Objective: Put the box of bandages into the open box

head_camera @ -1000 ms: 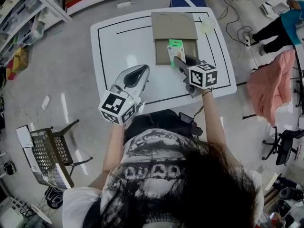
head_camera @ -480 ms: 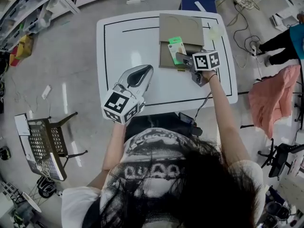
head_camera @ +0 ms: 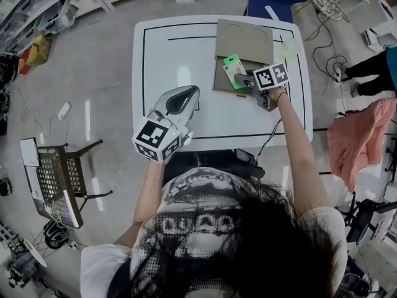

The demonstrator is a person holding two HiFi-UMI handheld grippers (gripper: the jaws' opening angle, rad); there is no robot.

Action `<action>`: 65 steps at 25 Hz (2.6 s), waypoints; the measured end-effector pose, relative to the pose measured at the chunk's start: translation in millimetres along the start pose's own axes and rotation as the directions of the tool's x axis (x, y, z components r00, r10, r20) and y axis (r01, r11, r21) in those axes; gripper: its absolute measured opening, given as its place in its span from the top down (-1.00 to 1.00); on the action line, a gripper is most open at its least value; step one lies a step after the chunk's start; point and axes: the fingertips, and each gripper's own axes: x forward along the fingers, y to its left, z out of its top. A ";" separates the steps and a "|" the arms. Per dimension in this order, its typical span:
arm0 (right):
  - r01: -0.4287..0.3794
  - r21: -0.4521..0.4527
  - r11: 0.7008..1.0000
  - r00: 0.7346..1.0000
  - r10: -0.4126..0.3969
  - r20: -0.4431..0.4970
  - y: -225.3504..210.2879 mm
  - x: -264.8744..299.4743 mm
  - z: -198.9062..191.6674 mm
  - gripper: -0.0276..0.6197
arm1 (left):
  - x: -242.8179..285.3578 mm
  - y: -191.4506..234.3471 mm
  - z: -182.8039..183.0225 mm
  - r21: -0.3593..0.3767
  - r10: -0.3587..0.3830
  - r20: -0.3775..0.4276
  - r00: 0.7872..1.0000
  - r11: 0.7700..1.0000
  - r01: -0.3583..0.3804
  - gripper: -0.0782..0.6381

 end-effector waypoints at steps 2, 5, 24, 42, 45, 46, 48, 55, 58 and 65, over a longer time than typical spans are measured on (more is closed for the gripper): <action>-0.004 0.002 1.000 1.000 0.004 -0.019 -2.8 3.2 -3.4 0.64 | 0.2 1.6 -0.1 0.000 0.007 -0.002 1.000 1.000 -0.007 0.78; -0.041 0.031 0.999 0.999 0.042 -0.034 -1.0 7.4 -6.3 0.64 | -0.3 4.3 -0.9 -0.002 0.014 -0.004 1.000 1.000 -0.014 0.78; 0.085 -0.073 0.994 0.996 -0.088 -0.035 -22.5 0.9 0.5 0.25 | -5.1 11.5 -0.3 -0.005 0.033 -0.007 0.999 0.999 -0.033 0.78; 0.195 -0.108 0.975 0.980 -0.187 0.072 -23.2 -4.2 30.6 0.93 | -15.4 20.0 -2.3 -0.013 0.041 -0.005 0.999 0.999 -0.041 0.78; 0.200 -0.105 0.974 0.979 -0.194 0.067 -19.4 3.3 32.4 0.93 | -18.5 22.0 -1.1 -0.013 0.045 -0.004 0.999 0.999 -0.045 0.78; 0.207 -0.105 0.973 0.977 -0.200 0.066 -19.0 4.4 32.8 0.93 | -19.8 22.2 -0.6 -0.013 0.047 -0.003 0.999 0.999 -0.047 0.78; 0.221 -0.103 0.970 0.974 -0.215 0.067 -18.7 5.4 33.4 0.93 | -22.8 22.6 -0.4 -0.015 0.050 -0.002 0.999 0.999 -0.050 0.78; 0.257 -0.101 0.961 0.963 -0.246 0.108 -10.7 -2.6 36.0 0.92 | -32.7 21.3 -3.5 -0.016 0.045 -0.001 0.999 0.999 -0.045 0.78; 0.252 -0.089 0.964 0.959 -0.236 0.159 1.0 -12.9 40.2 0.92 | -39.4 19.4 -4.8 -0.013 0.042 0.001 0.999 0.999 -0.042 0.78; 0.226 -0.073 0.971 0.935 -0.195 0.297 55.1 -39.0 40.7 0.92 | -62.1 9.7 -3.1 -0.003 0.016 0.017 1.000 1.000 -0.016 0.78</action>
